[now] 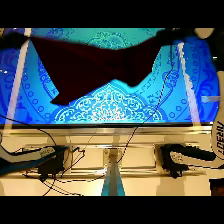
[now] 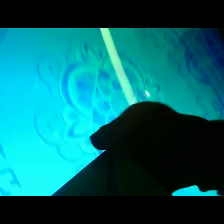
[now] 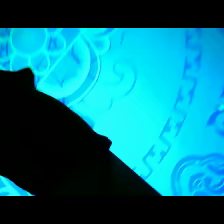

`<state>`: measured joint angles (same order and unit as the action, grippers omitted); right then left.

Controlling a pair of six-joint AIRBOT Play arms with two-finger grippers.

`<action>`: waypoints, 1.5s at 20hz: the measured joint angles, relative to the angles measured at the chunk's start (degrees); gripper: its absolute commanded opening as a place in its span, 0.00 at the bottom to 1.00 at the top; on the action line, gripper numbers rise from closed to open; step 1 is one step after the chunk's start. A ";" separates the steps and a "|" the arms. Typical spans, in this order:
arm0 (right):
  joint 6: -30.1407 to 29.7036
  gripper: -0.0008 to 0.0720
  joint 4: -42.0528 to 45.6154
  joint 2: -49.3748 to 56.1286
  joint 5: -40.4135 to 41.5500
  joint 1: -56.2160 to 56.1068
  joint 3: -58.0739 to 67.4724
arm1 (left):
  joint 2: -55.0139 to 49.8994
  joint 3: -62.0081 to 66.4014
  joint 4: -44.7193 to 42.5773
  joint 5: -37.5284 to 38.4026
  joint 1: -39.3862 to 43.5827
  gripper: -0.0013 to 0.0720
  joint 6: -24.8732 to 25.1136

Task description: Fold the clothes and pants, and hang the long-sleeved shirts on hangers.

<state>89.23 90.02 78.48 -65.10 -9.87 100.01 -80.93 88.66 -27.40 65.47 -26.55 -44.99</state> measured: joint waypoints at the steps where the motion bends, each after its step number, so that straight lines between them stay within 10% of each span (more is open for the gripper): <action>1: -0.57 0.03 0.74 -1.33 -0.02 0.59 2.95 | 2.75 2.32 0.15 -2.93 -0.42 0.03 0.00; 8: -2.29 0.02 2.19 -13.55 0.37 4.31 14.84 | 22.69 7.56 0.98 -24.04 -5.07 0.03 0.04; 16: -3.37 0.02 -4.92 -28.04 -0.11 4.92 16.41 | 36.33 8.07 -5.49 -30.75 -10.75 0.03 0.09; 30: -3.50 0.02 -8.68 -8.31 -5.16 4.92 -8.13 | 7.48 3.26 -15.41 -1.79 3.85 0.03 0.52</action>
<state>85.73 81.34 70.17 -70.26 -4.95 91.88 -73.45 91.92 -42.81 63.68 -22.70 -44.47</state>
